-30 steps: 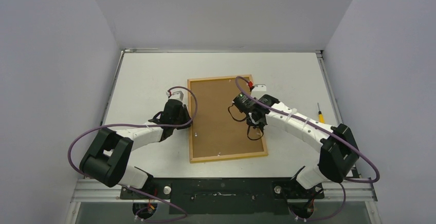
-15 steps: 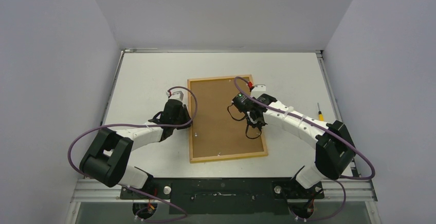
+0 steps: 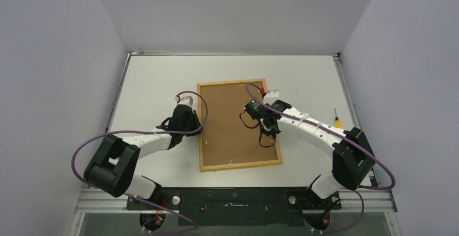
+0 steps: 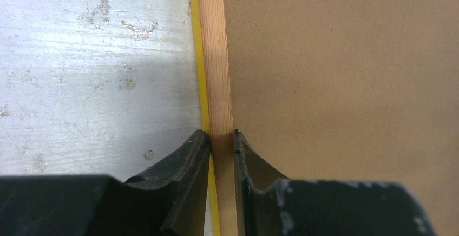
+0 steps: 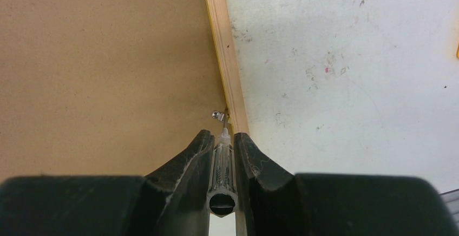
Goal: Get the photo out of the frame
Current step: Release the photo frame item from the photo frame, then adjust the screwdriver.
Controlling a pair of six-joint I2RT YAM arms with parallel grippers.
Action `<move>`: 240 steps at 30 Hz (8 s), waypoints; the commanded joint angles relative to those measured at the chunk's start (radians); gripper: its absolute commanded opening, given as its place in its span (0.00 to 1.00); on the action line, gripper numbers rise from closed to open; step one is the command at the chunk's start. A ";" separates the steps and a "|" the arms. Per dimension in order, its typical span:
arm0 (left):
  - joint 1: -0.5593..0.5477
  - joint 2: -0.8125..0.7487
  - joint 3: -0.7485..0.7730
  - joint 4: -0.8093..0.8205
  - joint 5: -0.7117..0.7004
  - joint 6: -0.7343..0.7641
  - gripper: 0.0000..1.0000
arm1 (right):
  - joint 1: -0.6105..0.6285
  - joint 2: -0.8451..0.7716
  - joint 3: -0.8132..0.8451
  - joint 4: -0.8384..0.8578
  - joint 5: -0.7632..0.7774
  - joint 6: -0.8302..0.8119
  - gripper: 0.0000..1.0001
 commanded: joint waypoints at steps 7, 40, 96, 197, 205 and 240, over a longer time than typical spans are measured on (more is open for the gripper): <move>0.012 -0.021 0.027 0.025 -0.010 0.009 0.19 | -0.002 -0.026 -0.034 -0.010 -0.113 -0.040 0.05; 0.012 -0.023 0.026 0.024 -0.016 0.009 0.19 | 0.010 0.040 -0.014 -0.080 -0.096 -0.038 0.05; 0.020 -0.020 0.025 0.026 -0.012 -0.003 0.18 | 0.091 -0.012 0.155 -0.132 -0.209 -0.148 0.05; 0.019 -0.024 0.019 0.023 -0.020 -0.013 0.00 | 0.027 -0.135 0.069 -0.018 -0.176 -0.162 0.05; 0.019 -0.070 -0.013 0.053 -0.009 -0.005 0.13 | -0.059 -0.275 -0.071 0.316 -0.187 -0.235 0.05; 0.002 -0.285 -0.174 0.331 0.175 0.067 0.62 | -0.233 -0.092 -0.205 0.806 -1.036 -0.372 0.05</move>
